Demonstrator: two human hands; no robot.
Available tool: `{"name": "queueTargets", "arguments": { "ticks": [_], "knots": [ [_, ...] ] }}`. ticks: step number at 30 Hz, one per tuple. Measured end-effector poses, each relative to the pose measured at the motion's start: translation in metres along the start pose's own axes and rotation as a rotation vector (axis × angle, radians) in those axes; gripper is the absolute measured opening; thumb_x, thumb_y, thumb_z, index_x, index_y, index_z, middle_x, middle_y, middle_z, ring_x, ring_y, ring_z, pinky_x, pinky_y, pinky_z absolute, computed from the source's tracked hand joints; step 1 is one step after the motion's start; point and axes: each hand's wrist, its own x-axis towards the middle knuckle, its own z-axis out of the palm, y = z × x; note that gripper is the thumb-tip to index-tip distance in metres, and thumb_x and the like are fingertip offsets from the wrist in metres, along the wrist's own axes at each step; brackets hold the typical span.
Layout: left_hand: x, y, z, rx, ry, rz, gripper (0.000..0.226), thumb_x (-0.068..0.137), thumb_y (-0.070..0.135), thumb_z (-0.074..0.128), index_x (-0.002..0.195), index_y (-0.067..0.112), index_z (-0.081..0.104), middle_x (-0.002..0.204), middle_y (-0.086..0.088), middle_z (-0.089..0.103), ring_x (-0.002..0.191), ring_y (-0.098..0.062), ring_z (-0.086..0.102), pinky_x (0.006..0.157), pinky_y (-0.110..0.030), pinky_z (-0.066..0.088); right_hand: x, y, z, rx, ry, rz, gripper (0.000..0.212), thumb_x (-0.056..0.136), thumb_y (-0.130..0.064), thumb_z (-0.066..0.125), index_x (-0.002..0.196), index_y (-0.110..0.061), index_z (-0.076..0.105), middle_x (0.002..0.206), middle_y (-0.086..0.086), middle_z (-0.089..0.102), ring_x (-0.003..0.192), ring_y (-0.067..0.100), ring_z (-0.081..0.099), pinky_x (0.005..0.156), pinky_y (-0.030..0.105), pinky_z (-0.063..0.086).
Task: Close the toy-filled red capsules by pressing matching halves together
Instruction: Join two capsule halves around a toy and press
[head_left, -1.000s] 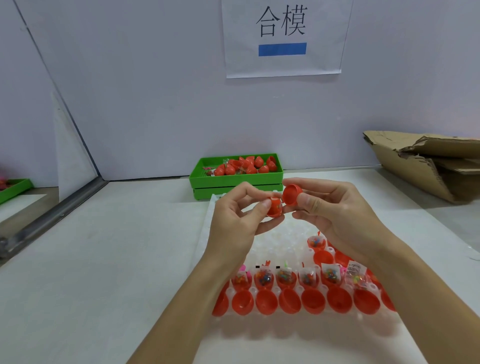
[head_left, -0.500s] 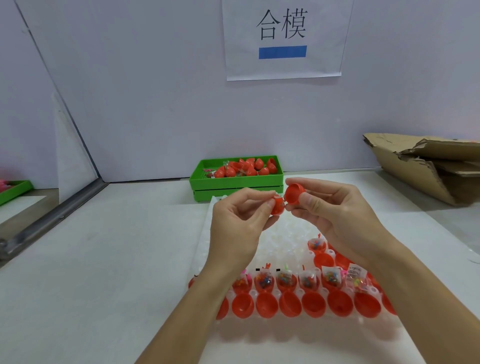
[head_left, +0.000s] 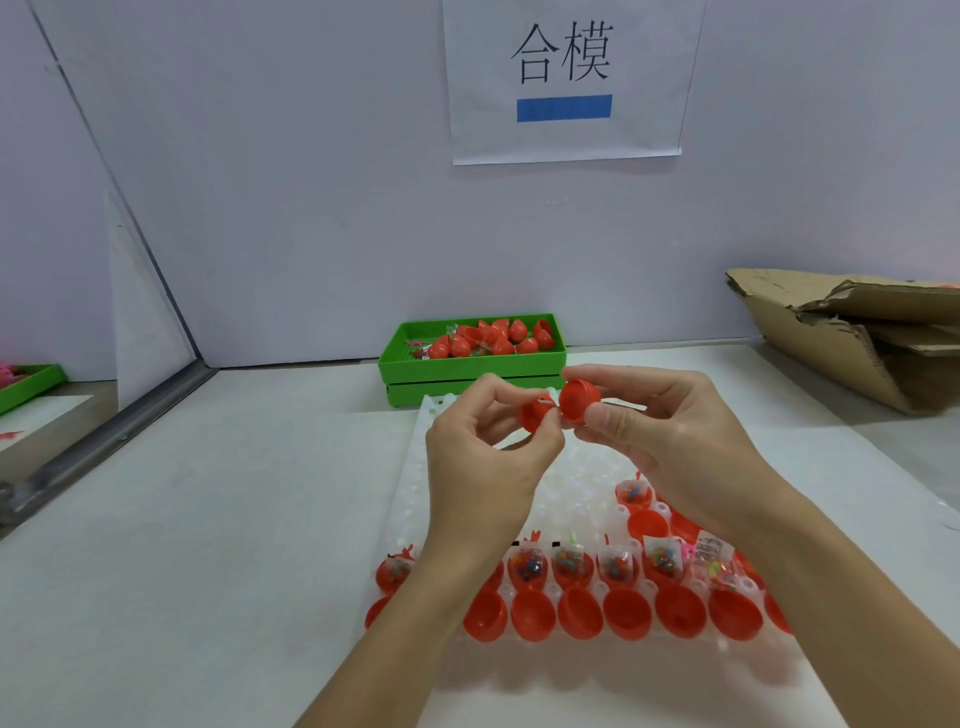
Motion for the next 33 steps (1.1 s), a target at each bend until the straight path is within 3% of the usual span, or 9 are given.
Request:
{"name": "queueTargets", "arguments": {
  "ticks": [9, 22, 27, 33],
  "knots": [
    [-0.0012, -0.0011, 0.0006, 0.04, 0.042, 0.029, 0.014, 0.083, 0.005, 0.076, 0.079, 0.011, 0.065, 0.08, 0.008, 0.076, 0.082, -0.006, 0.073, 0.072, -0.014, 0.055, -0.0001, 0.0005, 0.0001, -0.052, -0.023, -0.004, 0.033, 0.073, -0.022, 0.076, 0.106, -0.025, 0.079, 0.106, 0.006, 0.077, 0.103, 0.026, 0.073, 0.091, 0.04, 0.055],
    [-0.0012, -0.0018, 0.0001, 0.169, 0.042, 0.158, 0.009, 0.083, 0.002, 0.077, 0.089, 0.009, 0.075, 0.087, 0.006, 0.075, 0.085, -0.004, 0.072, 0.076, -0.018, 0.058, -0.0015, -0.0043, 0.0035, -0.142, 0.049, -0.064, 0.032, 0.071, -0.023, 0.076, 0.103, -0.028, 0.077, 0.096, 0.002, 0.079, 0.089, 0.02, 0.075, 0.075, 0.022, 0.059],
    [0.0003, -0.0021, -0.0011, 0.194, 0.033, 0.183, 0.017, 0.08, 0.001, 0.079, 0.095, 0.01, 0.078, 0.086, 0.017, 0.071, 0.087, 0.002, 0.07, 0.076, -0.011, 0.055, -0.0012, -0.0043, 0.0046, -0.215, 0.078, -0.084, 0.035, 0.065, -0.027, 0.081, 0.099, -0.025, 0.075, 0.091, 0.0, 0.078, 0.084, 0.016, 0.075, 0.074, 0.02, 0.059],
    [0.0021, -0.0021, -0.0047, 0.208, -0.011, 0.196, 0.02, 0.081, 0.005, 0.078, 0.1, 0.01, 0.078, 0.099, 0.002, 0.076, 0.096, -0.002, 0.07, 0.082, -0.02, 0.058, -0.0008, -0.0051, 0.0052, -0.301, 0.091, -0.144, 0.032, 0.06, -0.032, 0.083, 0.089, -0.024, 0.072, 0.086, -0.004, 0.077, 0.082, 0.014, 0.074, 0.079, 0.024, 0.059]
  ]
}}
